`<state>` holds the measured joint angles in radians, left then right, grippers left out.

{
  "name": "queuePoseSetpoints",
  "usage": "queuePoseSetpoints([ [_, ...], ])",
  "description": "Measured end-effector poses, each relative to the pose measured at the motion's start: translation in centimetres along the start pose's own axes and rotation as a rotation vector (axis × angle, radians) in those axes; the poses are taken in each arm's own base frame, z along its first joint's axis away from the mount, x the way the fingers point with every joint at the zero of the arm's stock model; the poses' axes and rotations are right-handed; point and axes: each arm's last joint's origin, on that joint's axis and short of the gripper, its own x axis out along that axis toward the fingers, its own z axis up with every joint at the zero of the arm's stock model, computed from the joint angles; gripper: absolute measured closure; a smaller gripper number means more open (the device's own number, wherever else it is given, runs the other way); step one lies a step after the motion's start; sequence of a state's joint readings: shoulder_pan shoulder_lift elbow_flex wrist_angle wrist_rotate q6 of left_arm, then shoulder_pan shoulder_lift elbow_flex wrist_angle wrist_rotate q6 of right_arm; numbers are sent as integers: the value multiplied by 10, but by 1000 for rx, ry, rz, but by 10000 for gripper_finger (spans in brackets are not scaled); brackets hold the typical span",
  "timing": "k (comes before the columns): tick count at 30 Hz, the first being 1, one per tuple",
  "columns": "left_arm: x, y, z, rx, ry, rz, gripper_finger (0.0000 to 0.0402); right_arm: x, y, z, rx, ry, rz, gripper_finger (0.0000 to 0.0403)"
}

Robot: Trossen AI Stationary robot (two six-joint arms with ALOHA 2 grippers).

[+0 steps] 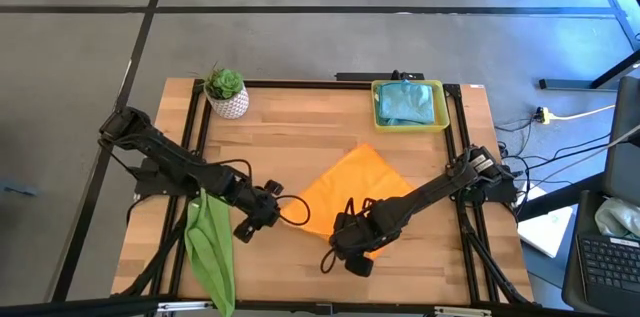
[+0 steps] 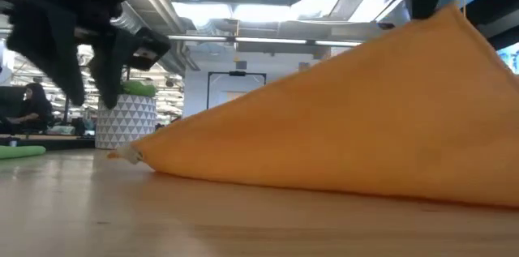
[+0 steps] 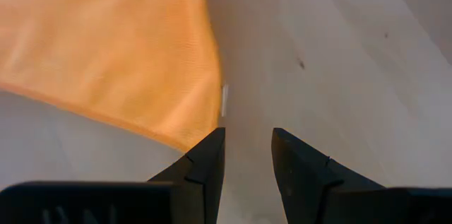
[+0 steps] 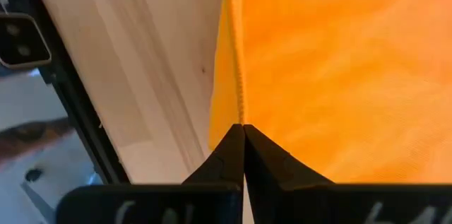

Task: Fold microfiber towels
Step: Fold the orange microfiber towel

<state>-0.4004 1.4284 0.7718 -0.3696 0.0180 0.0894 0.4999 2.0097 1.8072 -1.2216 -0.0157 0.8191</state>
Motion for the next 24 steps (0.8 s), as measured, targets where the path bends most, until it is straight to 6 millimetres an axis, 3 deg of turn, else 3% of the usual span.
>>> queuePoseSetpoints([
  [19,4,5,-4,38,-18,46,291,-5,-2,-1,96,-20,-23,399],
  [24,4,5,-4,38,-16,46,291,-15,-6,-4,121,-42,-28,398],
])
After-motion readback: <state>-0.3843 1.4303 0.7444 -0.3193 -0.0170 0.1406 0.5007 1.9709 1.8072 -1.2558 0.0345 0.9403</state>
